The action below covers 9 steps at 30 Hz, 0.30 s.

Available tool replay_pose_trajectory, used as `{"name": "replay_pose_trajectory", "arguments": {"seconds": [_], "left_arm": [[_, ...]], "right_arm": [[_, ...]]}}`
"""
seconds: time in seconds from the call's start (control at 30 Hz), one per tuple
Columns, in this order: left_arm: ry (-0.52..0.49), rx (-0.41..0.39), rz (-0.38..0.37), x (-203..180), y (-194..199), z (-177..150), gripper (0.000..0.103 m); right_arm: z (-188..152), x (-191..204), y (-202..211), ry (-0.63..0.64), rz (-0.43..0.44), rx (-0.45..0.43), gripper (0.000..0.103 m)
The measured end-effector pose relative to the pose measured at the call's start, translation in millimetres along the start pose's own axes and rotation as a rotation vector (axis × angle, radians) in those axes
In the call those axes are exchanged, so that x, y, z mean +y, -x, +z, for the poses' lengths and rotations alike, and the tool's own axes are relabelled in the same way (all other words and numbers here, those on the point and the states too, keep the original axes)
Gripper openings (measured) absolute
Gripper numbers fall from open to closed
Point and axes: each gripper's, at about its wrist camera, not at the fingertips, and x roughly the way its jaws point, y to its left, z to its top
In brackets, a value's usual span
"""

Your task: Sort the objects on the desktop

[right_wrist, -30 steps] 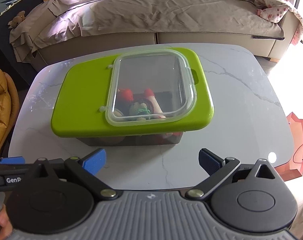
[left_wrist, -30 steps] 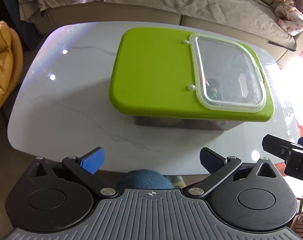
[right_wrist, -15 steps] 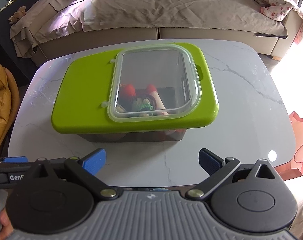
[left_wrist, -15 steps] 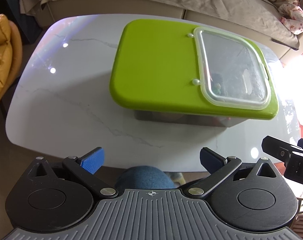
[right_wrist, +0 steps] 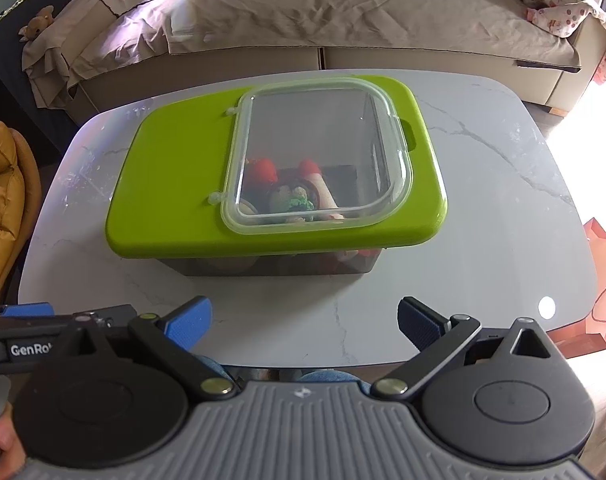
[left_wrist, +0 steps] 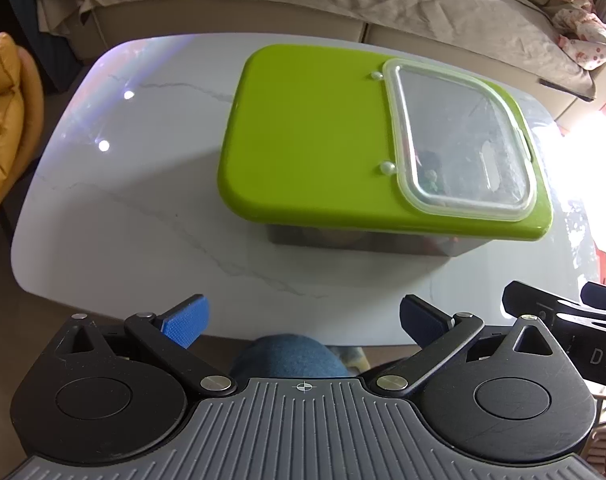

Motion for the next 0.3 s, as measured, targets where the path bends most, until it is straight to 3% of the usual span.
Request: {"name": "replay_pose_trajectory", "arguments": {"seconds": [0.3], "left_arm": [[0.0,-0.013,0.007,1.1,0.7,0.7,0.103]], "right_arm": [[-0.8,4.0,2.7,0.019,-0.002,-0.014,0.103]]}}
